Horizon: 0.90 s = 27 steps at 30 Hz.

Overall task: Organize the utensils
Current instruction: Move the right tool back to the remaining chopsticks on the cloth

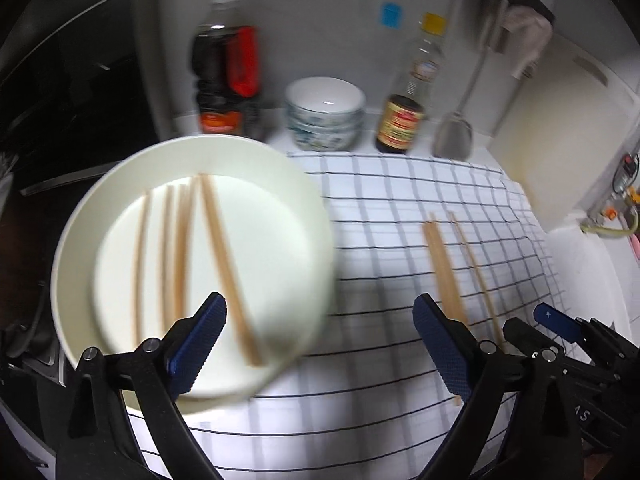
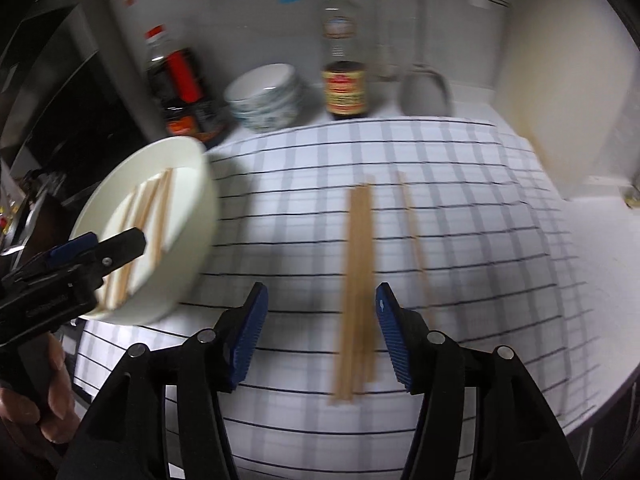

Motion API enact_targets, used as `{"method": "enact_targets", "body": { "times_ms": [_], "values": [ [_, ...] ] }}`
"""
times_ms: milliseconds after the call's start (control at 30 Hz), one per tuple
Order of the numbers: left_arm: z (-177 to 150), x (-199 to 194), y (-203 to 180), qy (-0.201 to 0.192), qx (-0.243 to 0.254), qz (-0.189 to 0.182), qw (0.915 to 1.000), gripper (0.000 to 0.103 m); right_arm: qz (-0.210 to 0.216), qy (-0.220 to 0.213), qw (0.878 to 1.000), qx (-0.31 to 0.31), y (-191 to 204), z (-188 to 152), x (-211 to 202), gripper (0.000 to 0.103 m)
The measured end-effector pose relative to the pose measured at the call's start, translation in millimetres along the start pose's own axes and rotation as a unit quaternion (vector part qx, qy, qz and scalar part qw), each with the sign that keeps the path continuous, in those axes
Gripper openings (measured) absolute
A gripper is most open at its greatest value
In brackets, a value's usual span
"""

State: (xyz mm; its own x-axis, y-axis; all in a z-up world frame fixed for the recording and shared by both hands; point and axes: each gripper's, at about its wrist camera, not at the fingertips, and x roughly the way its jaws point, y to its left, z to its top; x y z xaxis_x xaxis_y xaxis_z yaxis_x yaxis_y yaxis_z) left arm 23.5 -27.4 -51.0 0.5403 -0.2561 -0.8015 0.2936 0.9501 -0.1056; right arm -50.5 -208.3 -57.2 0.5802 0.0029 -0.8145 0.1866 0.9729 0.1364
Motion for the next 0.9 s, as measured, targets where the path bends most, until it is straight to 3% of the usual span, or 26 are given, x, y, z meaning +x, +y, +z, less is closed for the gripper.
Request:
{"method": "enact_targets", "body": {
  "times_ms": [167, 367, 700, 900],
  "values": [
    [-11, 16, -49, 0.016, -0.010, 0.015, 0.9997, 0.094, -0.009, 0.005, 1.000, -0.008, -56, -8, 9, 0.055],
    [-25, 35, -76, 0.031, -0.028, 0.051, 0.9979, 0.095, 0.003, 0.009, 0.999, -0.033, -93, -12, 34, 0.055],
    [-34, 80, -91, 0.045, 0.013, 0.051, 0.9976, 0.095, 0.005, 0.006, 1.000, -0.023, -90, -7, 74, 0.055],
    [-33, 101, -89, 0.042, 0.011, 0.041, 0.9982, 0.095, -0.027, 0.002, 0.998, -0.051, -80, -5, 96, 0.055]
  ]
}}
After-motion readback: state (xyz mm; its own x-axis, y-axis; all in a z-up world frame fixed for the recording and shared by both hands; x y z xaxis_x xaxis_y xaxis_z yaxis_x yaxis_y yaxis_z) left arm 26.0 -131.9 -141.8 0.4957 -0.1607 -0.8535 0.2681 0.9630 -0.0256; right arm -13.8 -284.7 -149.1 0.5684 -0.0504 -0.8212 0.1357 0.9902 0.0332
